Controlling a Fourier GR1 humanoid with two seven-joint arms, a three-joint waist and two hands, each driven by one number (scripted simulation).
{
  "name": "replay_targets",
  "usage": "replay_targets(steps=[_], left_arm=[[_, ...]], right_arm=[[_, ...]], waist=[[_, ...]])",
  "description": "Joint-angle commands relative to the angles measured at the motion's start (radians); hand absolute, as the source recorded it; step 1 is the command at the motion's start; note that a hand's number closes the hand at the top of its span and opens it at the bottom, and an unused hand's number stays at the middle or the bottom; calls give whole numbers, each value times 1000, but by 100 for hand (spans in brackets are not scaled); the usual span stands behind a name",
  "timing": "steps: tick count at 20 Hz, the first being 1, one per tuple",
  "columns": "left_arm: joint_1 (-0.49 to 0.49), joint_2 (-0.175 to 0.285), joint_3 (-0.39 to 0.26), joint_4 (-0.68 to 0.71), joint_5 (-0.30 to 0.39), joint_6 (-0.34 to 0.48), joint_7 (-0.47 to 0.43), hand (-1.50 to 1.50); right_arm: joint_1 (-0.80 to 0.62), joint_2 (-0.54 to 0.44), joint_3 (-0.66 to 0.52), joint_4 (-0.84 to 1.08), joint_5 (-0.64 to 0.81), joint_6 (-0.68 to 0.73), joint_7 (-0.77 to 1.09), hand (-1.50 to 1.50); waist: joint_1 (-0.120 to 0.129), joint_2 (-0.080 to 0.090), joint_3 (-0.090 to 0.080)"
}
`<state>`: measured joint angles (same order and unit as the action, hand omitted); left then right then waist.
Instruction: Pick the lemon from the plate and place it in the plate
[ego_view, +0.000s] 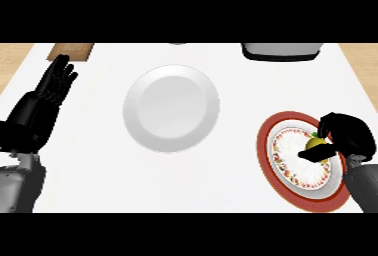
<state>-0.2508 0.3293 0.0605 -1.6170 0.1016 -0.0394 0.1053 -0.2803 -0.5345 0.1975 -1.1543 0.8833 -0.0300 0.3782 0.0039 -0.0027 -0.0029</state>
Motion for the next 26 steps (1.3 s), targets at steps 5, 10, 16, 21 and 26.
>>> replay_targets(steps=[5, 10, 16, 21, 26], left_arm=[[-22, -28, -15, -38, -27, 26, 62, 0], [-5, 19, 35, 11, 5, -36, 7, 0], [25, -12, 11, -57, -11, -9, 46, 0], [-53, -39, 4, 37, -37, -1, 22, 0], [-35, -13, 47, 13, -25, -34, 18, 0]], right_arm=[[-12, -75, -73, -190, -113, 72, -191, 150], [-40, 1, -71, -317, -188, 45, -265, 150], [-39, 97, -84, -544, -340, 102, -238, 150], [-151, 233, 28, -610, -287, 157, -62, 150], [-311, 323, 11, -406, -248, 147, -94, 150]], waist=[[-15, -2, 2], [-8, 0, 2], [-6, -4, 3], [-4, 1, 2], [6, 4, 3]])
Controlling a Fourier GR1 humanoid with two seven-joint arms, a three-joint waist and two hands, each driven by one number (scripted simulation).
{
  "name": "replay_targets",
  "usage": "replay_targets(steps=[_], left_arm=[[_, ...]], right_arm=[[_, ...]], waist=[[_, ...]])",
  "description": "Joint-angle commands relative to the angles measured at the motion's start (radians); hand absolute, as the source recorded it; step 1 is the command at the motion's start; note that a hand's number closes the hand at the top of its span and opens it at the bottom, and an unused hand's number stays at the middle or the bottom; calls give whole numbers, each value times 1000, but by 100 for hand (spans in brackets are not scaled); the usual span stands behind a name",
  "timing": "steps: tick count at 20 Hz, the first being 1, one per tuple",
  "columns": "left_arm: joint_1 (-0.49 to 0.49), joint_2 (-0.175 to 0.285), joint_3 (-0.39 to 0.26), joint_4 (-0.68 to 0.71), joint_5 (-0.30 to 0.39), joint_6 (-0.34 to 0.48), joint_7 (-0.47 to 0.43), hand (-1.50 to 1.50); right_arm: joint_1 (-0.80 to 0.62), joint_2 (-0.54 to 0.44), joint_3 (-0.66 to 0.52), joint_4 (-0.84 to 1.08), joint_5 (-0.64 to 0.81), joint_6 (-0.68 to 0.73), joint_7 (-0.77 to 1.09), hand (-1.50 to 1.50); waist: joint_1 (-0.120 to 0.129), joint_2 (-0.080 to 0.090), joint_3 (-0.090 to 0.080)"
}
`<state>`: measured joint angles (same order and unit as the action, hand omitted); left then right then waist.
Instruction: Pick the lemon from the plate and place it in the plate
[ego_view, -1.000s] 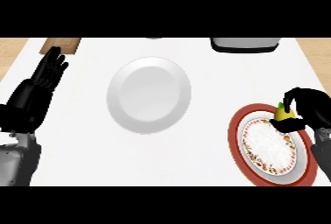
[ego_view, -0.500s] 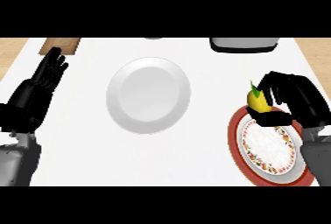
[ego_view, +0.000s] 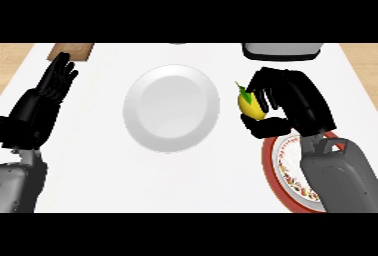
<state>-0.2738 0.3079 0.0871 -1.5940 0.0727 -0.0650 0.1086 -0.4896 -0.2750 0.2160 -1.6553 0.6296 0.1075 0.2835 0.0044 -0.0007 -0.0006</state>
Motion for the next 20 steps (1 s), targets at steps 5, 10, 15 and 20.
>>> replay_targets(steps=[5, 10, 15, 20], left_arm=[[-24, -35, -11, 20, -20, 6, -13, 0], [-79, -17, 8, 69, -15, -17, -10, 0], [-59, -55, -26, 48, -42, 1, -11, 0], [-82, -37, -2, 33, -13, -21, 7, 0]], right_arm=[[-277, 220, 17, 273, 47, -33, 73, 150], [-361, 272, 98, 478, 3, -167, 109, 150], [-535, 274, 167, 708, -49, -288, 146, 150], [-592, 275, 222, 973, -104, -396, 27, 150]], waist=[[12, 5, 0], [17, 7, 0], [32, 9, 0], [59, 18, 0]])
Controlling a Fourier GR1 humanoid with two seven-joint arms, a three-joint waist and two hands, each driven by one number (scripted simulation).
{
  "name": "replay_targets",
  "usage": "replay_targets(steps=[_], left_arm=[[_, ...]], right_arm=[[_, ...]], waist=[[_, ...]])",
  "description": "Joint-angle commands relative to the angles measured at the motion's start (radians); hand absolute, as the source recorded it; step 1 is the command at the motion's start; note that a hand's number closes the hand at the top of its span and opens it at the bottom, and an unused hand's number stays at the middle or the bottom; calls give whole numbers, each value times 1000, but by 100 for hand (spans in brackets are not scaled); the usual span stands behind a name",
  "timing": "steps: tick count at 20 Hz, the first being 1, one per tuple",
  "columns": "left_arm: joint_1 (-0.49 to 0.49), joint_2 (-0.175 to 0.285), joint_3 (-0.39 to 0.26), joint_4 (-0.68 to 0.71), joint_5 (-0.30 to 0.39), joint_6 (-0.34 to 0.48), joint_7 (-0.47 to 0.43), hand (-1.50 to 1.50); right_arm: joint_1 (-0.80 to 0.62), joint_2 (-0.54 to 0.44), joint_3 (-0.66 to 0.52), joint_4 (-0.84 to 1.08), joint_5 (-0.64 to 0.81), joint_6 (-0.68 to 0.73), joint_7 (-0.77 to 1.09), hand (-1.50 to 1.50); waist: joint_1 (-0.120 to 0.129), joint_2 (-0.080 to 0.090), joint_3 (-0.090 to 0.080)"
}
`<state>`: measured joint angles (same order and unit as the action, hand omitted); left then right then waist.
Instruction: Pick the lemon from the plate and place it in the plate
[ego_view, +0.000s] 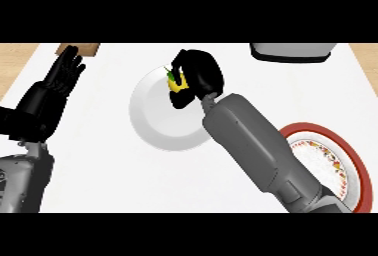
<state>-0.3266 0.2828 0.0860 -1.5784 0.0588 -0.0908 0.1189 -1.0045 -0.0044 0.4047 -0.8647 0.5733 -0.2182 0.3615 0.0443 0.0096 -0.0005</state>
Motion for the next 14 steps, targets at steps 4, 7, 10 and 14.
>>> replay_targets(steps=[4, 7, 10, 14], left_arm=[[-33, -42, -36, 13, -12, 9, 19, 0], [-26, -39, -33, 22, -10, -5, -10, 0], [-80, -46, -42, 59, -37, 11, -24, 0], [-81, -42, -39, 17, -21, 7, 24, 0]], right_arm=[[-79, 4, 123, 213, -187, -137, -2, 150], [-64, 4, 118, 302, -238, -184, -52, -150], [-133, 4, 77, 332, -328, -136, -104, -150], [-99, 4, 70, 309, -447, -187, -200, -150]], waist=[[38, 11, 0], [49, 17, 0], [62, 28, 0], [73, 22, 2]])
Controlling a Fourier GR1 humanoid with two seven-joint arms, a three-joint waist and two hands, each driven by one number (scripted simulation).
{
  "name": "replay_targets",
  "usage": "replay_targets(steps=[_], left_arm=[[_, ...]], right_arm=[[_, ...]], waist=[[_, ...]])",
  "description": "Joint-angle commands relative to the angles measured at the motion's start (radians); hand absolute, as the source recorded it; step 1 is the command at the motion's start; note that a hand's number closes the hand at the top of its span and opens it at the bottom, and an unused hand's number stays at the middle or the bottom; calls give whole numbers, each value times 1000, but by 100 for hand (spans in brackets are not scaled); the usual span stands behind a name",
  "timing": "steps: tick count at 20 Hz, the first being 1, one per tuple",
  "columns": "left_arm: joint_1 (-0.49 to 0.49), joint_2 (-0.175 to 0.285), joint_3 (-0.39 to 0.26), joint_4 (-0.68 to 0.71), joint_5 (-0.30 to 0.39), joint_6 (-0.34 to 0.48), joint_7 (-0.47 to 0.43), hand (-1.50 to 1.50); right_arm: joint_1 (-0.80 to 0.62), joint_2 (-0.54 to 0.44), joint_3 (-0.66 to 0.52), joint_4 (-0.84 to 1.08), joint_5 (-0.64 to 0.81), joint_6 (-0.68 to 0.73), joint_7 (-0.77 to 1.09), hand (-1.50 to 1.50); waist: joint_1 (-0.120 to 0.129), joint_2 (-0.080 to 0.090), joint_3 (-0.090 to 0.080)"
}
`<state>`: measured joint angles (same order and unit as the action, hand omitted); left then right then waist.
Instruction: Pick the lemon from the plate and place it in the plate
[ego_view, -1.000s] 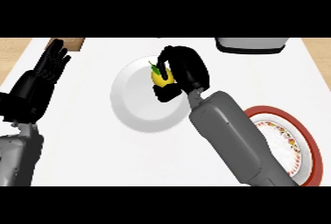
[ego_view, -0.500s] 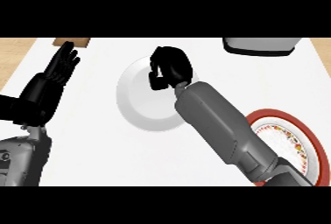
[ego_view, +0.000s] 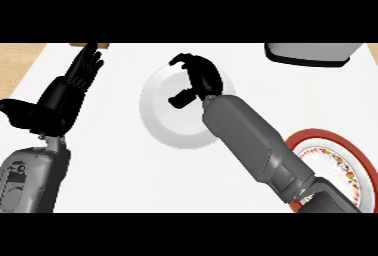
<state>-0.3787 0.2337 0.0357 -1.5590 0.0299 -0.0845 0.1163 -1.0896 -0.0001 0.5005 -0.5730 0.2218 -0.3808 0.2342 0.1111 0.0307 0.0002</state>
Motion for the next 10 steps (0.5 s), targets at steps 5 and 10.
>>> replay_targets(steps=[5, 10], left_arm=[[19, -8, -11, -28, -8, 0, -3, 0], [25, 4, 9, -27, -4, 1, 13, 0]], right_arm=[[36, 0, -58, -1, -196, -184, -212, -150], [16, 0, -111, -21, -368, -149, -294, -150]], waist=[[-3, -2, 1], [-26, -11, 1]])
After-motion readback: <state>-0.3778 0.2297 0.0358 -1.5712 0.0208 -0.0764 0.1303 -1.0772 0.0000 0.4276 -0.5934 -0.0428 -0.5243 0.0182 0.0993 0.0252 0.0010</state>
